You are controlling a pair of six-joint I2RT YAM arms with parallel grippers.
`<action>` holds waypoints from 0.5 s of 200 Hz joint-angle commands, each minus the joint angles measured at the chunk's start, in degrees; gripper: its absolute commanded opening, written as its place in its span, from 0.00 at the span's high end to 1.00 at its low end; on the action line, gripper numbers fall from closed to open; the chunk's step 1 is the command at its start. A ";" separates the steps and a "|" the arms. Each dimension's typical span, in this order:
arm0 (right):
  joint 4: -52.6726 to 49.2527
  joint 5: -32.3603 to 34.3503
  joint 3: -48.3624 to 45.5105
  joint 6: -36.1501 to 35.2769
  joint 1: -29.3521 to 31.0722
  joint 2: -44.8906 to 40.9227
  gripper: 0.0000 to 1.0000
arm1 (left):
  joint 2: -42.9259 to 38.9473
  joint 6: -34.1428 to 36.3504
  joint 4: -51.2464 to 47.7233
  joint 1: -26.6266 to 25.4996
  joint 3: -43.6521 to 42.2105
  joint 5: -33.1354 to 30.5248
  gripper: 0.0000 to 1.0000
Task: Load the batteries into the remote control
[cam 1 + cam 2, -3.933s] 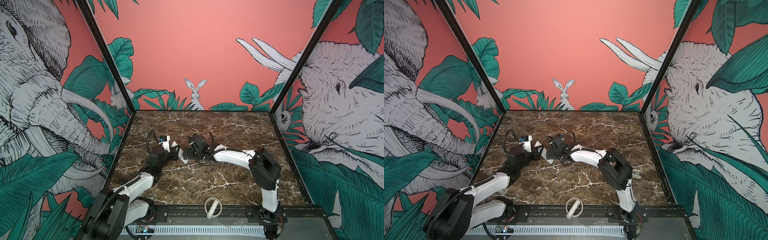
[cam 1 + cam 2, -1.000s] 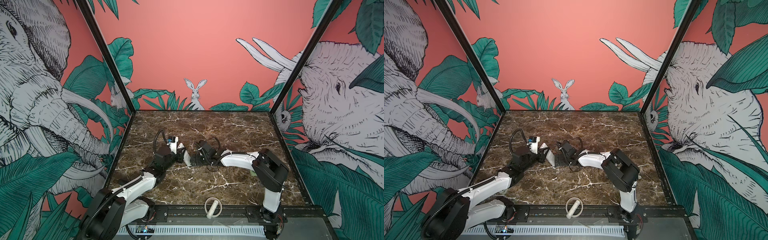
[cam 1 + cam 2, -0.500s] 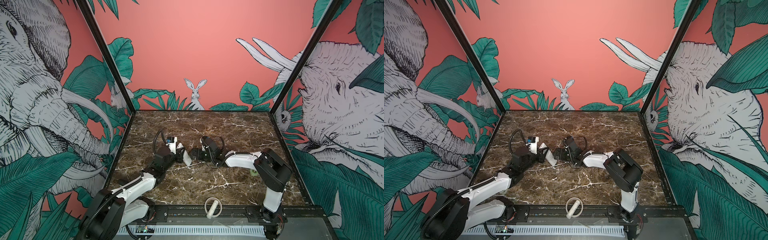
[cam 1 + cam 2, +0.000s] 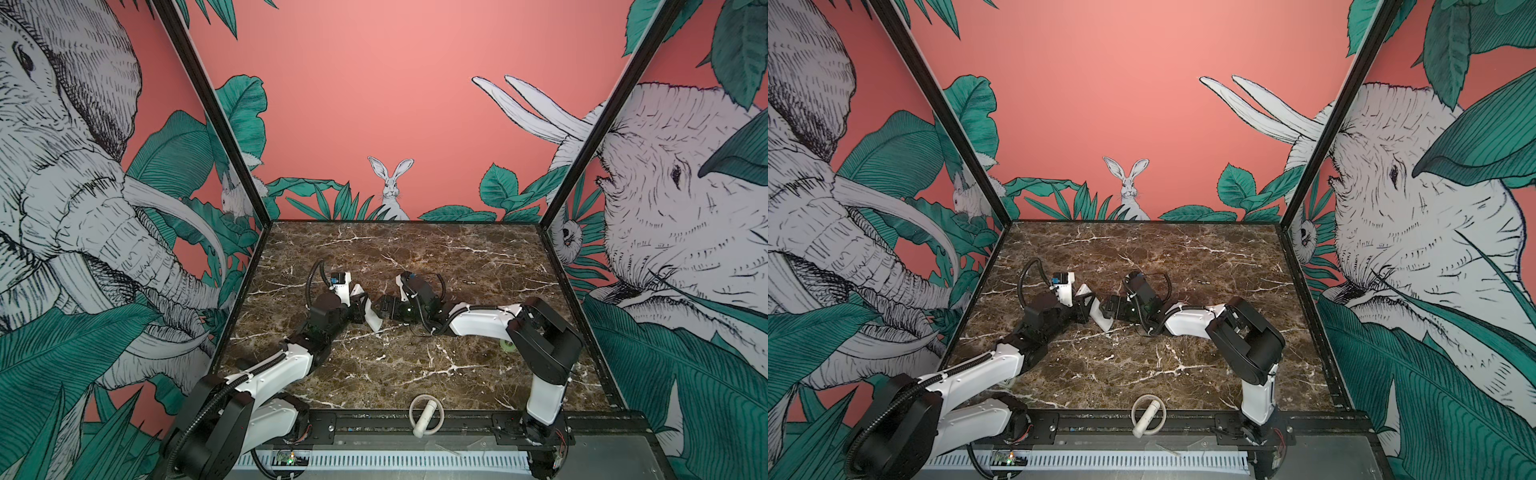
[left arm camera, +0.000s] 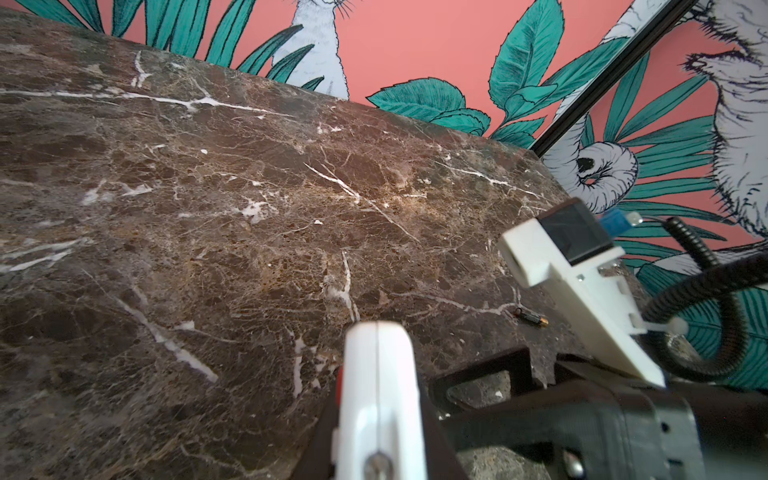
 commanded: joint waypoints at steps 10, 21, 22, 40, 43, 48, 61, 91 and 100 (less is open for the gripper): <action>2.54 -0.81 -1.37 0.57 1.26 1.05 0.02 | 2.48 0.57 -4.99 0.05 -0.12 0.69 1.00; 2.16 -0.60 -1.28 0.61 1.21 1.32 0.02 | 2.69 0.40 -4.83 0.10 -0.12 1.00 1.00; 2.17 -0.56 -1.24 0.63 1.23 1.38 0.02 | 2.69 0.44 -4.77 0.10 -0.12 1.01 1.00; 1.67 0.01 -1.10 1.07 1.26 2.12 0.02 | 2.75 0.31 -4.98 0.19 0.10 1.00 1.00; 1.66 0.05 -1.15 1.16 1.24 2.27 0.02 | 2.69 0.32 -4.98 0.27 0.16 0.96 1.00; 1.59 0.25 -1.15 1.29 1.27 2.52 0.02 | 2.66 0.40 -5.05 0.23 0.05 1.04 1.00; 1.42 0.37 -0.95 1.50 1.24 3.24 0.02 | 2.27 0.47 -5.02 0.37 -0.10 1.10 1.00; -0.79 0.62 1.37 1.67 1.26 5.08 0.02 | 1.68 0.90 -5.63 0.37 0.14 1.63 1.00; -1.51 0.69 2.02 1.85 1.22 5.68 0.02 | 1.48 0.97 -5.68 0.35 0.15 1.98 1.00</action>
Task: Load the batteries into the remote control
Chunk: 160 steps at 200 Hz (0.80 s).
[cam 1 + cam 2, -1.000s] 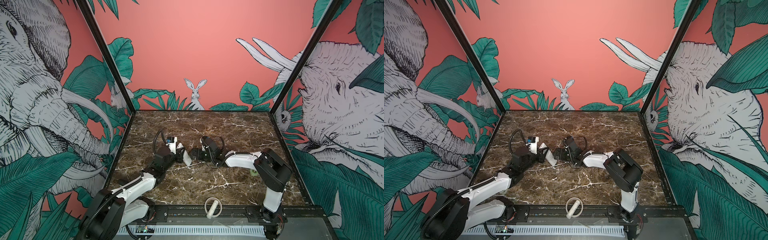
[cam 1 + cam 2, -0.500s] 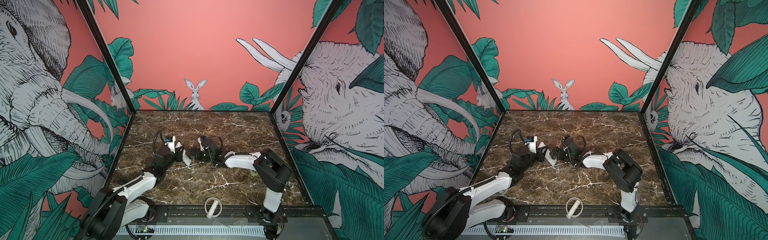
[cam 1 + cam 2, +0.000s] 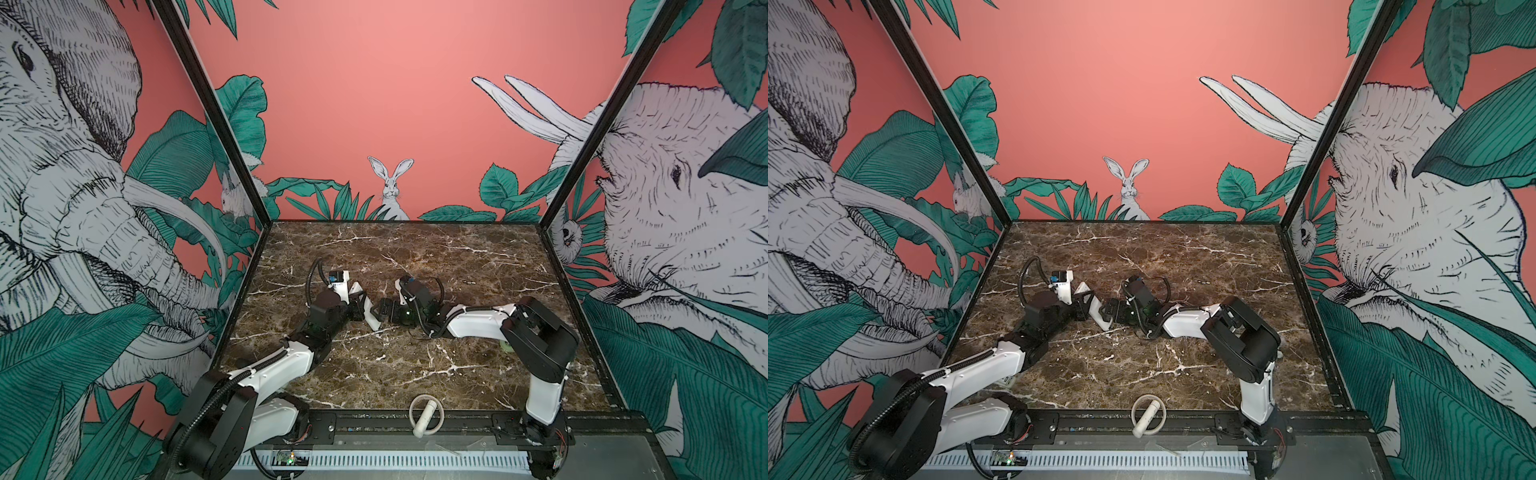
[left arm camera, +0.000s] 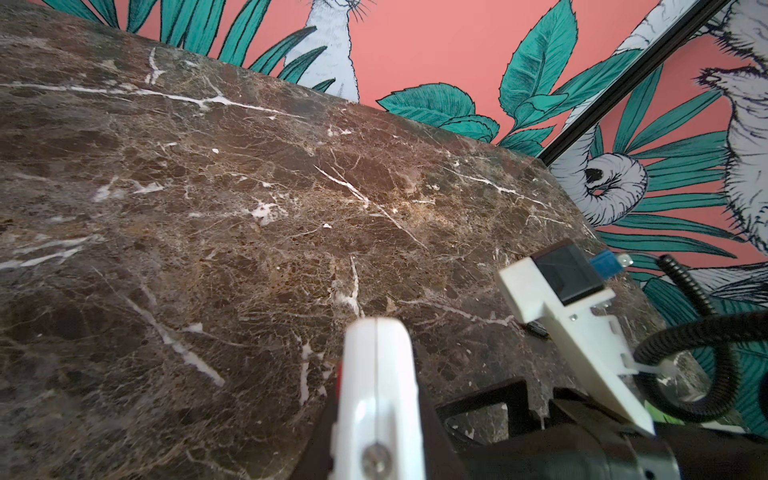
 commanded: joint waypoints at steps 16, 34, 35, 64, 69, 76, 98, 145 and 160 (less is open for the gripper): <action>-2.87 0.66 2.71 1.18 0.85 4.56 0.02 | -0.10 2.02 -5.81 -0.55 -0.55 2.73 1.00; -7.62 2.27 5.05 0.53 1.18 5.59 0.02 | -0.25 2.51 -5.54 -0.55 -0.35 4.05 1.00; -7.91 2.35 5.16 0.46 1.19 5.63 0.02 | -0.21 2.54 -5.49 -0.57 -0.36 4.13 1.00; -17.35 6.07 10.16 -2.67 2.18 7.12 0.02 | -0.11 3.40 -4.87 -0.60 0.19 6.41 1.00; -19.29 6.81 11.37 -3.73 2.39 7.44 0.02 | -0.10 3.65 -4.87 -0.57 0.31 6.71 1.00; -22.14 7.82 13.13 -5.21 2.77 7.87 0.02 | -0.10 4.06 -4.91 -0.69 0.51 7.08 1.00; -30.42 11.37 19.14 -10.27 3.99 8.81 0.02 | -0.48 5.82 -5.98 -1.75 1.18 6.72 1.00; -43.43 17.03 27.87 -18.95 4.85 9.59 0.02 | -0.63 8.77 -8.45 -3.92 2.08 4.36 1.00; -46.38 18.43 29.87 -21.24 4.96 9.71 0.02 | -0.62 9.54 -9.08 -4.36 2.33 3.83 1.00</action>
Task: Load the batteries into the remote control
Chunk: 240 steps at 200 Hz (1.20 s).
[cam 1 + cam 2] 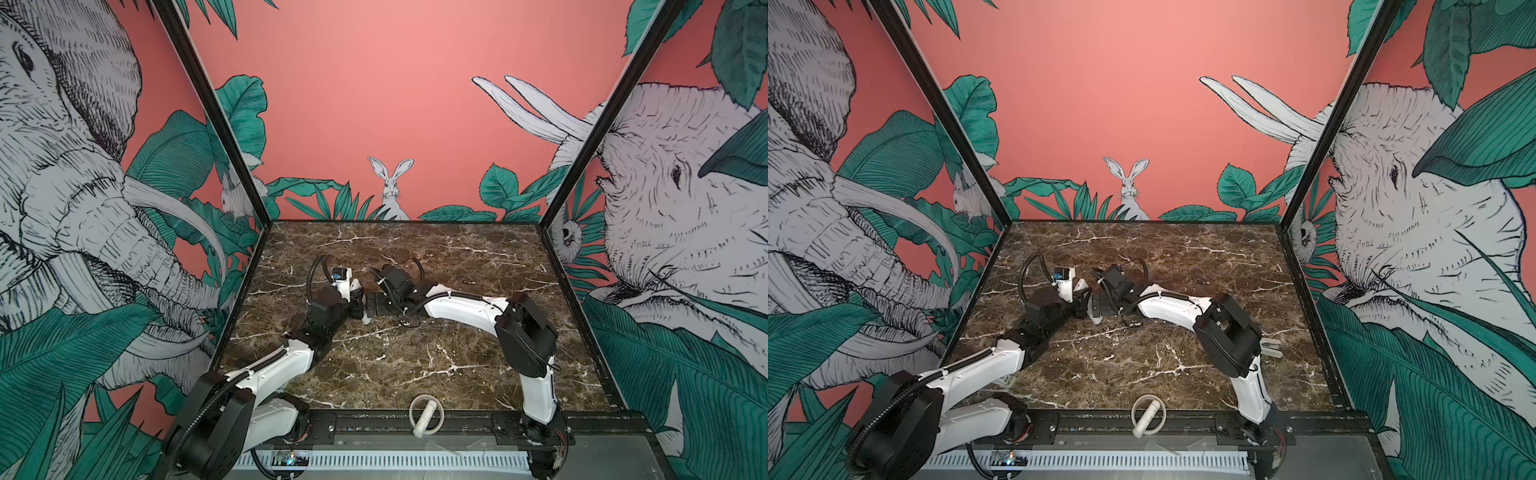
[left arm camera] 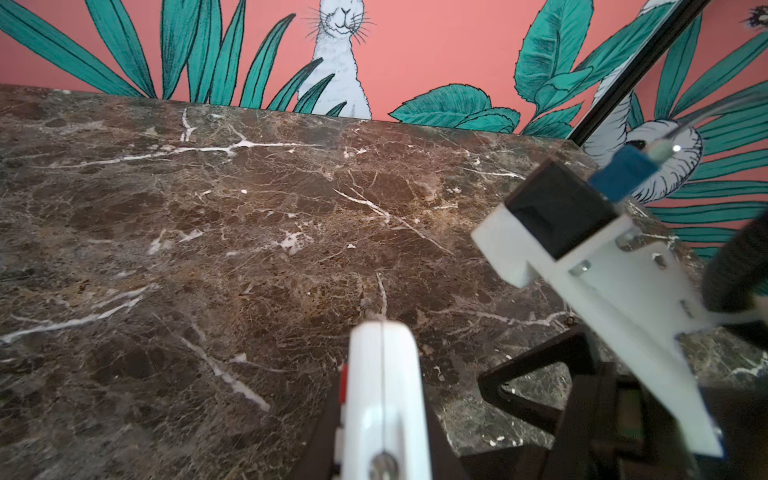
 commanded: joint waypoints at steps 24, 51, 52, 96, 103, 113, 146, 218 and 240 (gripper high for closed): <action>-10.65 6.11 3.88 -8.48 1.12 2.35 0.02 | -0.03 1.22 -7.44 -3.65 0.55 6.86 1.00; -11.31 6.66 3.88 -9.37 1.08 1.42 0.01 | 0.09 1.81 -7.87 -3.74 0.60 6.56 1.00; -11.32 6.75 3.90 -9.44 1.13 1.38 0.02 | 0.10 1.79 -7.89 -3.74 0.62 6.48 1.00; -11.43 7.16 2.93 -9.94 1.07 0.05 0.01 | 0.34 2.47 -8.48 -3.96 0.74 5.50 1.00; -10.81 7.01 2.17 -9.77 1.00 -0.56 0.01 | 0.31 2.40 -8.54 -4.01 0.68 5.26 1.00; -8.98 5.74 0.36 -9.07 0.79 -1.84 0.01 | 0.20 1.98 -8.61 -4.00 0.52 4.77 1.00; 1.17 -1.03 -8.60 -5.17 -1.38 -6.44 0.01 | 0.66 -0.68 -6.77 -4.01 -0.81 4.15 1.00; 24.47 -12.24 -24.55 9.05 -5.77 -10.45 0.01 | 0.27 -8.20 -1.43 -3.83 -5.58 2.26 1.00; 33.18 -13.62 -28.98 12.98 -5.77 -11.71 0.01 | 0.02 -9.95 -1.41 -3.79 -6.42 1.76 1.00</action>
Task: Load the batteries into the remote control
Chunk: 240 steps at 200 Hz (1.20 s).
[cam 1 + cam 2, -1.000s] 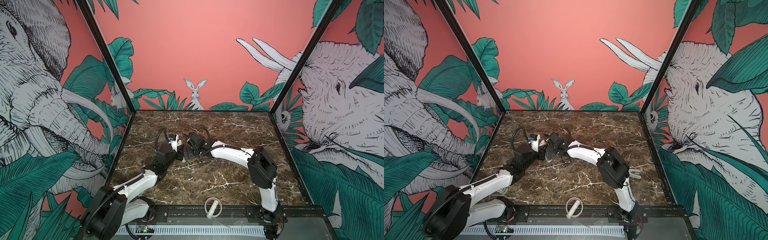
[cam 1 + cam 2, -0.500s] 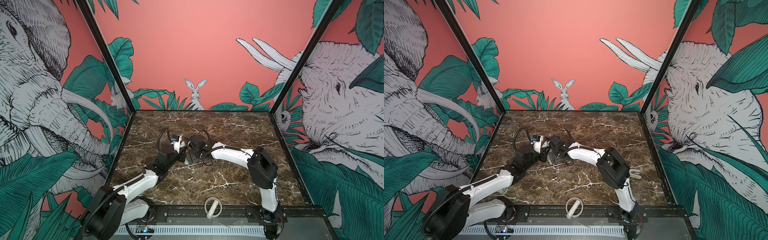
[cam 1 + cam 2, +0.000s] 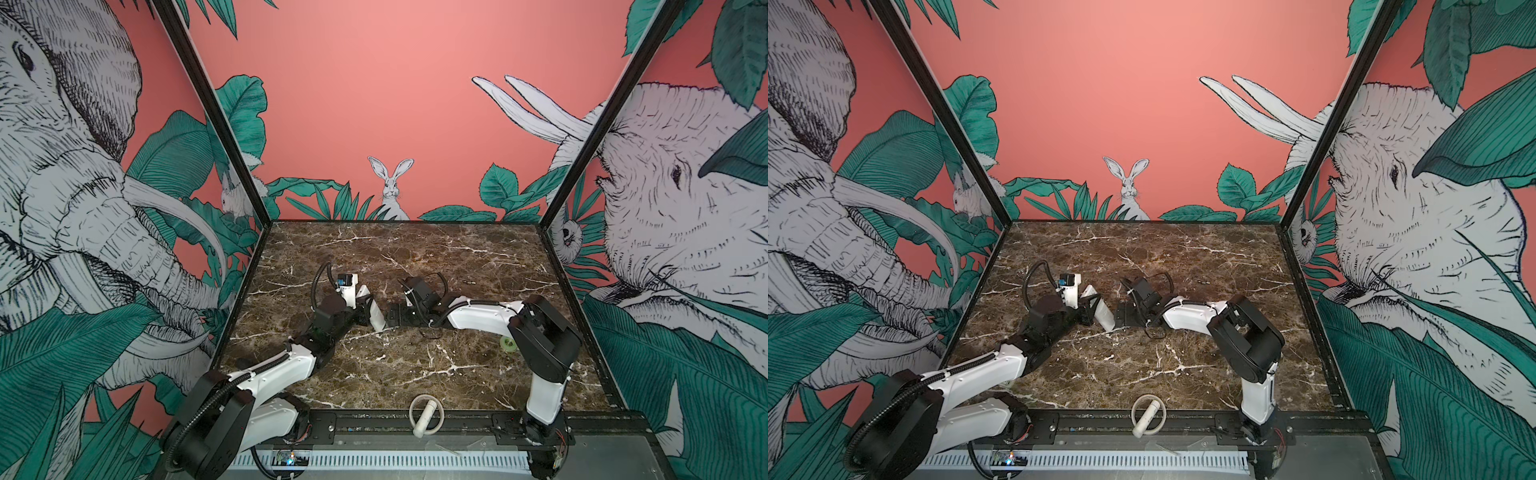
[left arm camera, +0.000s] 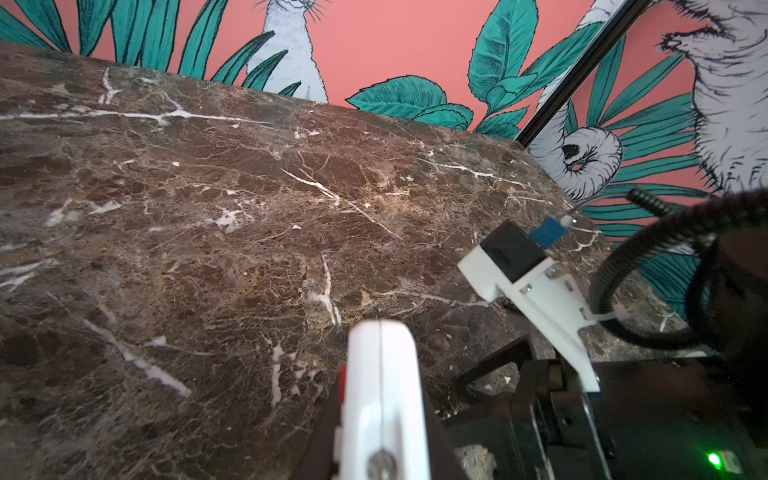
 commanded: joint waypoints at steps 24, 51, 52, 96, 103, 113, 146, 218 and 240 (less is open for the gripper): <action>18.70 -4.31 -6.52 10.29 0.07 -2.93 0.01 | 0.33 -4.82 -5.25 -0.23 -4.13 -0.72 1.00; 23.91 -5.91 -8.39 13.34 0.07 -2.47 0.01 | 0.39 -5.90 -4.86 -0.22 -4.86 -1.23 1.00; 23.92 -5.92 -8.39 13.37 0.07 -2.44 0.01 | 0.42 -5.91 -4.86 -0.24 -4.88 -1.21 1.00; 29.68 -7.94 -9.39 15.69 0.15 -0.79 0.01 | 0.22 -6.36 -5.01 -0.23 -5.21 -1.39 1.00; 29.77 -8.19 -9.22 15.69 0.16 -0.62 0.01 | 0.21 -6.43 -5.16 -0.19 -5.24 -1.52 1.00; 29.57 -8.70 -9.03 15.52 0.15 -0.33 0.01 | 0.12 -6.45 -5.30 -0.10 -5.19 -1.63 1.00; 27.17 -8.99 -8.45 14.73 0.58 0.37 0.01 | -0.07 -6.33 -5.64 -0.07 -4.81 -1.90 1.00; 25.97 -8.84 -8.64 15.51 1.08 3.26 0.01 | 0.69 -6.70 -5.47 0.83 -4.80 -1.61 1.00; 25.26 -9.47 -6.88 15.25 1.68 4.55 0.01 | 0.61 -6.63 -5.63 0.93 -4.56 -1.29 1.00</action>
